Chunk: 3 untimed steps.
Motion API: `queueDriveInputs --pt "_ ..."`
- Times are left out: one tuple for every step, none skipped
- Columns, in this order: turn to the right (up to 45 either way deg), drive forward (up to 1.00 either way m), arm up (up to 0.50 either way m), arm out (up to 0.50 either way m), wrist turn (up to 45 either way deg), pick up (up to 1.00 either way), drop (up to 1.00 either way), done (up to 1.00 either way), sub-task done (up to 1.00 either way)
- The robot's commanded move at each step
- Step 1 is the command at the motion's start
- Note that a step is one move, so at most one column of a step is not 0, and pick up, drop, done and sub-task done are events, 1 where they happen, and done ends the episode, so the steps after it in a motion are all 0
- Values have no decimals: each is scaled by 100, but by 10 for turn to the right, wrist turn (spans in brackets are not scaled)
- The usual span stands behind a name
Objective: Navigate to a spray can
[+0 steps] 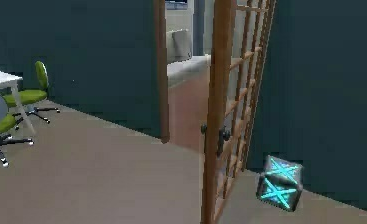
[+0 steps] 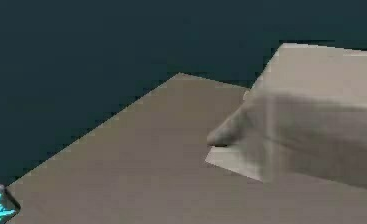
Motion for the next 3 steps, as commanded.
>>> queueDriveInputs --pt "-240 0 0 0 0 0 0 0 0" --pt "0 100 0 0 0 0 0 0 0" --pt "-180 0 0 0 0 0 0 0 0"
